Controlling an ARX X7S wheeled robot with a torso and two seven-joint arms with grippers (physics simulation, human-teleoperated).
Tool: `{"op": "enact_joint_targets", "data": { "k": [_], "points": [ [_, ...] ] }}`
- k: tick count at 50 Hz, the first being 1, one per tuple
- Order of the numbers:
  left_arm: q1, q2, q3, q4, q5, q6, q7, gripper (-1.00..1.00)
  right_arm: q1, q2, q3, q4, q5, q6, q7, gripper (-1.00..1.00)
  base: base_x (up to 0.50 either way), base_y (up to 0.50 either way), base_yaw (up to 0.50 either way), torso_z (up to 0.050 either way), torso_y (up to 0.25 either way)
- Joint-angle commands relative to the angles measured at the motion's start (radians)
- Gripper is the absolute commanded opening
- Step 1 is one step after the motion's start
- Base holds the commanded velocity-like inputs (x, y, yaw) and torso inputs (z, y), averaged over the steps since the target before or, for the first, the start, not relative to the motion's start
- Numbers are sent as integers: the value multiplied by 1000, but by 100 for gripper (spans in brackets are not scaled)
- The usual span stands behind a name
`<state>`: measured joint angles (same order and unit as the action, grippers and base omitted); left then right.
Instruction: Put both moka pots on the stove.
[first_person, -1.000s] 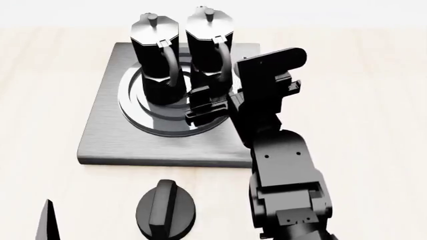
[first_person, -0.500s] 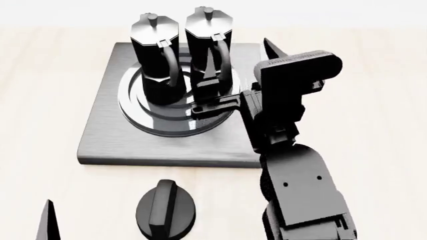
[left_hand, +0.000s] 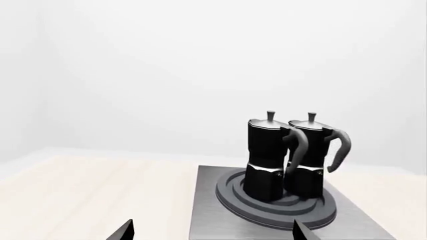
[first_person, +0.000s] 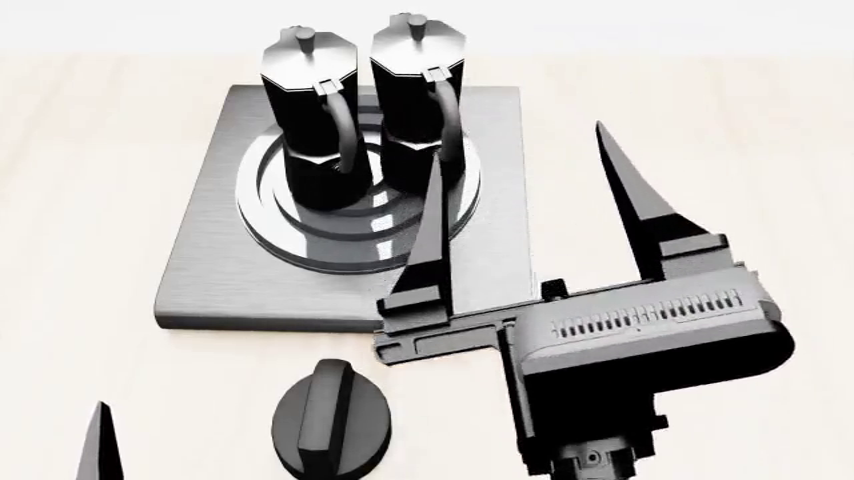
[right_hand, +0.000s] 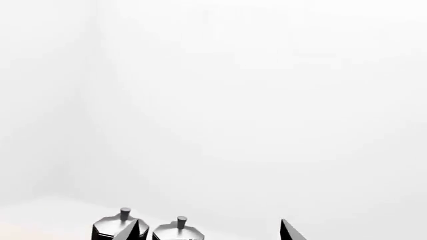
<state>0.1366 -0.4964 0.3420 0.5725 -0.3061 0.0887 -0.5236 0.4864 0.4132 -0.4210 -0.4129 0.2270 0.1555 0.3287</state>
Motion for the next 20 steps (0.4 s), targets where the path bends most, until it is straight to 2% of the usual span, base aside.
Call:
{"op": "enact_joint_targets", "data": {
  "k": [1,20],
  "points": [
    [-3,2,6,-11,4,6,3,100,-156,58,28,-141,-16,-41,69,100,0,0,0,0,0],
    [-6,4,18,-7,13,2,-1,100,-312,95,60,-142,-31,-161,103,100,0,0,0,0,0]
  ]
}}
